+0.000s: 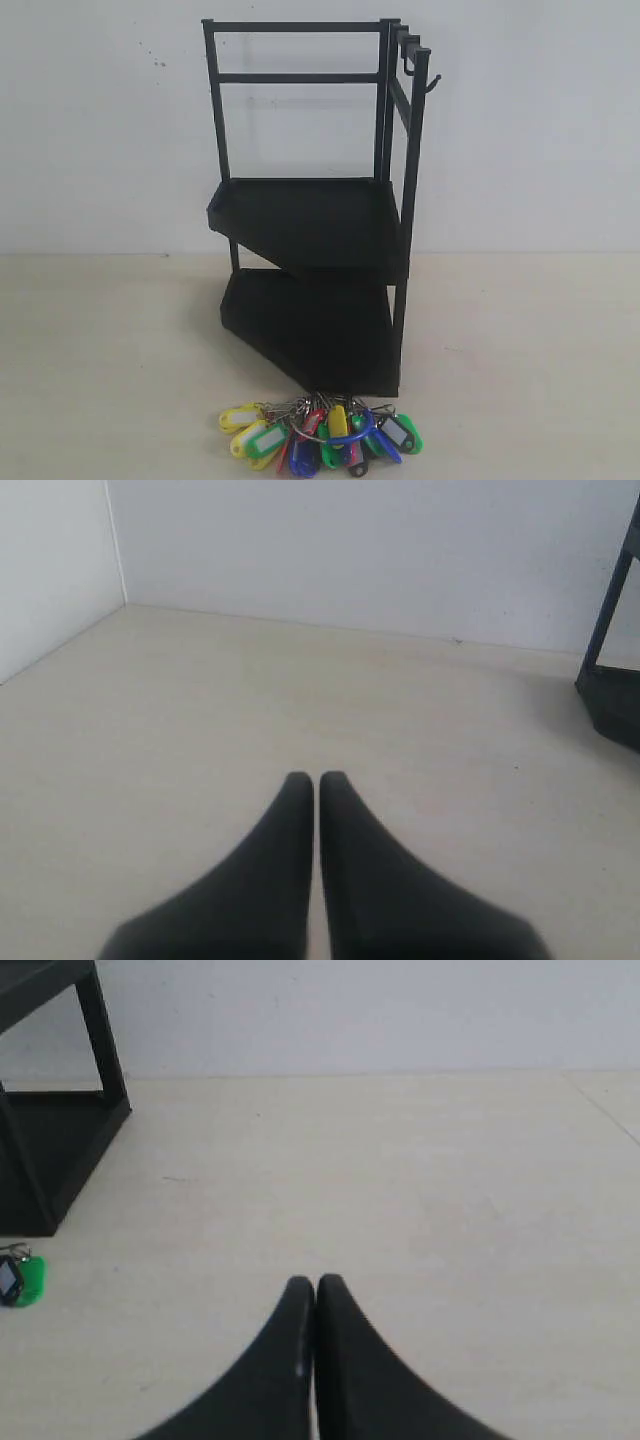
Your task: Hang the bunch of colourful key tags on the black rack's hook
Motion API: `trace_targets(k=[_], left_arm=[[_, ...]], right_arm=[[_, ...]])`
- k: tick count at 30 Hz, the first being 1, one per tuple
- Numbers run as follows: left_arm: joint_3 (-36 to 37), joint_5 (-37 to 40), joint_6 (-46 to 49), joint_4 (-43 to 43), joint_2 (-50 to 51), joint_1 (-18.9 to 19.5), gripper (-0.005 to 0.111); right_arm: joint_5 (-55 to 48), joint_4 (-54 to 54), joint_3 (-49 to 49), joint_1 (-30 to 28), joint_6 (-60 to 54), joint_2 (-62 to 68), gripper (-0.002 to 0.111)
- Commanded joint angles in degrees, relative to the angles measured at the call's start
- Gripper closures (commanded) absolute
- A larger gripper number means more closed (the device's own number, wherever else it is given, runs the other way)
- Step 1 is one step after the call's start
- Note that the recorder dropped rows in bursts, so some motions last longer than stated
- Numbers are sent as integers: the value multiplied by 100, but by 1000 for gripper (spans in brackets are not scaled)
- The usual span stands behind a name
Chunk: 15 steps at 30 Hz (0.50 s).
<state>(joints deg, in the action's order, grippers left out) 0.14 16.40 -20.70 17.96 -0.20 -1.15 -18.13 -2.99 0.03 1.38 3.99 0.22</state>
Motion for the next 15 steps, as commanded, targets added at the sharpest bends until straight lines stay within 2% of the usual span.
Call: trace_targets(k=[1, 3, 4, 6, 9, 15], left_arm=[[-14, -36, 7, -56, 20, -7, 102], [-14, -36, 7, -56, 20, -7, 102], [-14, -36, 7, -56, 20, -7, 102], [-14, -36, 7, -56, 20, -7, 102], [-14, -36, 7, -56, 20, -7, 102], [-14, -36, 7, -56, 20, -7, 102]], right_arm=[[1002, -37, -3, -22, -136, -22, 108], [1728, -37, -3, -22, -136, -22, 108], [2497, -37, -3, -22, -136, -22, 108], [3358, -37, -3, -22, -136, -22, 108], [4346, -37, -3, -22, -217, -22, 108], [7713, 3, -3, -22, -97, -22, 108]])
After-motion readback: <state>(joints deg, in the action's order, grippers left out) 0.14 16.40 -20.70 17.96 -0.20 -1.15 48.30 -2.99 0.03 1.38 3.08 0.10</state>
